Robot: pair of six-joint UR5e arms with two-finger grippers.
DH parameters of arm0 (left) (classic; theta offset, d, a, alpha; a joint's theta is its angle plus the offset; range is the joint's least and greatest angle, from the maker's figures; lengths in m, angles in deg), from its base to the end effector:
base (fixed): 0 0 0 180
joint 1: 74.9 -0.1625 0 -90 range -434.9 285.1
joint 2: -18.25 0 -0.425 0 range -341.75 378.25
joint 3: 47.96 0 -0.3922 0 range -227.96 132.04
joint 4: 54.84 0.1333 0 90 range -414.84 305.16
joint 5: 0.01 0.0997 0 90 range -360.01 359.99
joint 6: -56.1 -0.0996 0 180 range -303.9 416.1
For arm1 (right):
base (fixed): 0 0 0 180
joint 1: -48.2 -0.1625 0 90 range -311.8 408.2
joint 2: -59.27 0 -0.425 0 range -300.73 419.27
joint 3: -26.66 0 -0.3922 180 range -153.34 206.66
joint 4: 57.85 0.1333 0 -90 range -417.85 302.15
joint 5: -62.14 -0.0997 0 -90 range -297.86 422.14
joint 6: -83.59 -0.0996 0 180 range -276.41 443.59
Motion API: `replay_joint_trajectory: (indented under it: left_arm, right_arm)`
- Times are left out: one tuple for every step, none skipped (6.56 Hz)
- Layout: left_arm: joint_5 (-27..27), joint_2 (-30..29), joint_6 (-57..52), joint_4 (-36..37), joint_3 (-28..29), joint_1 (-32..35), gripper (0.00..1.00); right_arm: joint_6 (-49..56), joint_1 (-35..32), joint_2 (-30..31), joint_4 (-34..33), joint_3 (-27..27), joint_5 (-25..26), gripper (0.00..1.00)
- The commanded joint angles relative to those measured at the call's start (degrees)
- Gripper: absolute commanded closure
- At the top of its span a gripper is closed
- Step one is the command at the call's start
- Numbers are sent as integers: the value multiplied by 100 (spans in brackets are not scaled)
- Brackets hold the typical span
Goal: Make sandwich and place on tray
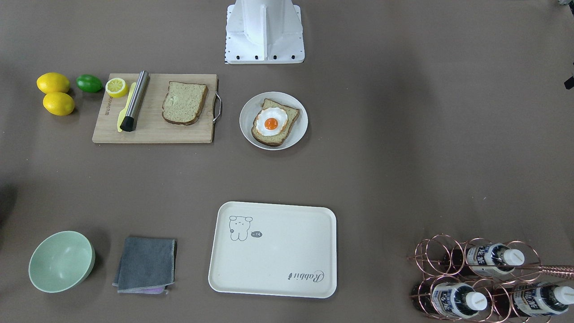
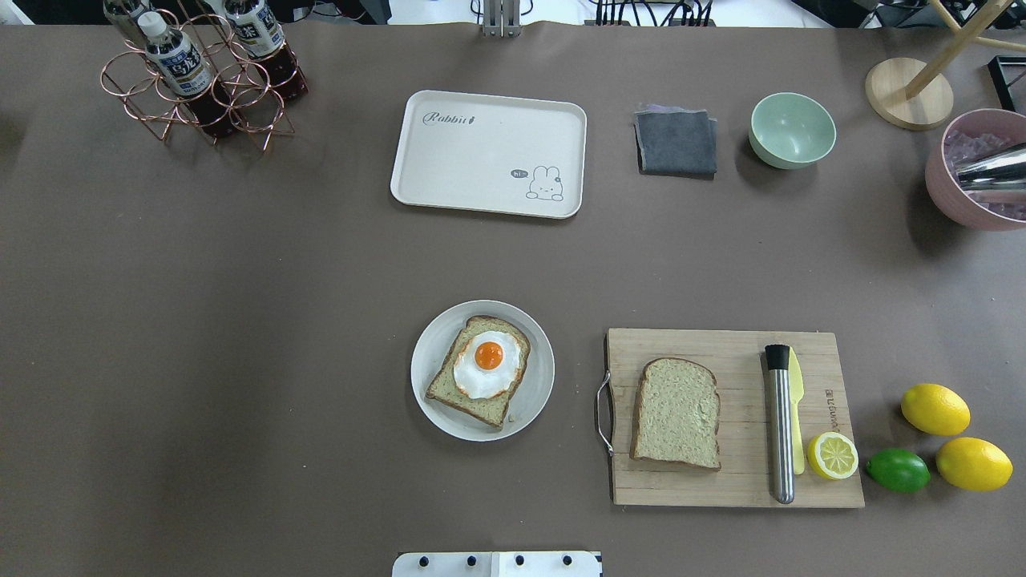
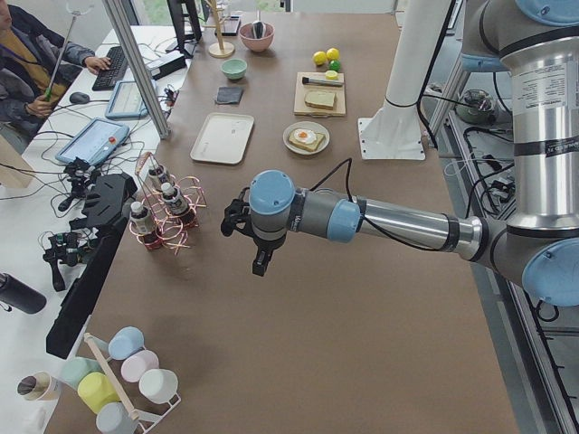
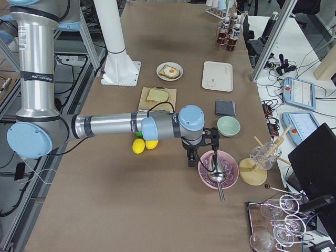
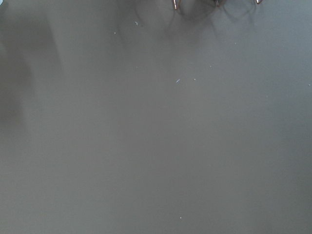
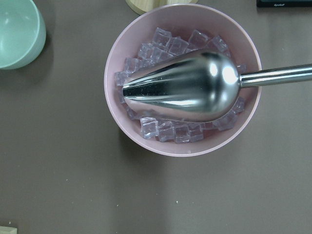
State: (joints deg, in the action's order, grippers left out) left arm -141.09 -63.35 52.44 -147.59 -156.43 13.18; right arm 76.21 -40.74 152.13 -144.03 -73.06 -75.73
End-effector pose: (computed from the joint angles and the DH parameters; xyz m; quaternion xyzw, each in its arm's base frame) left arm -0.0412 -0.4368 0.5533 0.1072 0.4269 0.0917 0.8932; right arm 0.0506 -0.4796 0.5873 0.0551 -0.4091 0.0125 0.9107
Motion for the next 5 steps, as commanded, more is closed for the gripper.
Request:
replay_joint_trajectory:
  left_arm:
    - [586, 12, 275, 99, -16, 33, 3]
    - [651, 3, 339, 161, 27, 33, 3]
    - [643, 3, 392, 248, -42, 7, 3]
    - [617, 3, 383, 240, -69, -11, 3]
    - [599, 3, 383, 232, -34, -19, 3]
  right_arm:
    - [0, 26, 4, -5, 5, 320, 0]
    - [0, 113, 30, -13, 49, 331, 0]
    - [44, 140, 74, -5, 206, 383, 0]
    - [44, 140, 83, -13, 207, 392, 0]
    - [53, 192, 66, -5, 321, 427, 0]
